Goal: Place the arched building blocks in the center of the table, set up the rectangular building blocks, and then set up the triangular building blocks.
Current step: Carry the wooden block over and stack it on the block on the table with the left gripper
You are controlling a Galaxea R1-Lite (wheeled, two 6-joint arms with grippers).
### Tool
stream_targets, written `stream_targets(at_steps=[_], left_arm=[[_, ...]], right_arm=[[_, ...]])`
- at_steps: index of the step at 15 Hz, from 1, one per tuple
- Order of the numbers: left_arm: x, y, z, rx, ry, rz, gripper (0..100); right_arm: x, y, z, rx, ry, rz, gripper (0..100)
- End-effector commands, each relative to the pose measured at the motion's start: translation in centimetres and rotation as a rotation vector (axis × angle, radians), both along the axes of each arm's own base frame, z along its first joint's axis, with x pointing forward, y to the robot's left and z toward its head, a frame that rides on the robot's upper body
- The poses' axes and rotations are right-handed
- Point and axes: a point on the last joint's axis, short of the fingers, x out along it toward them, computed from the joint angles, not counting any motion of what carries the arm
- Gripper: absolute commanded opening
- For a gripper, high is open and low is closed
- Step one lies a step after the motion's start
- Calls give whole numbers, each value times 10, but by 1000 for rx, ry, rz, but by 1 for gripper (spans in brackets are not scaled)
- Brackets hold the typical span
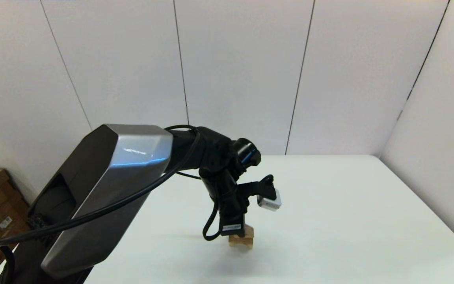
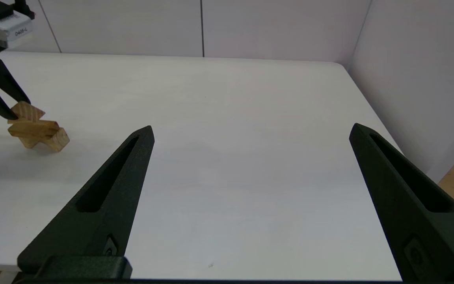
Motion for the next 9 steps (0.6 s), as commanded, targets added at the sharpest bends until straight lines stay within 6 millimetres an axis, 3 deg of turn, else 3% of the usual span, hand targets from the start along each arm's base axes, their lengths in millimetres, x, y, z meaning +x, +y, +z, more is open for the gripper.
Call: stream_targets(at_steps=[1,9], left_arm=[[1,0,-5,12,13,-4,0],[1,1,-6,36,-8,-7,0]], right_arm=[[0,0,0,-1,-1,0,100],[0,0,0,-1,-1,0,100]])
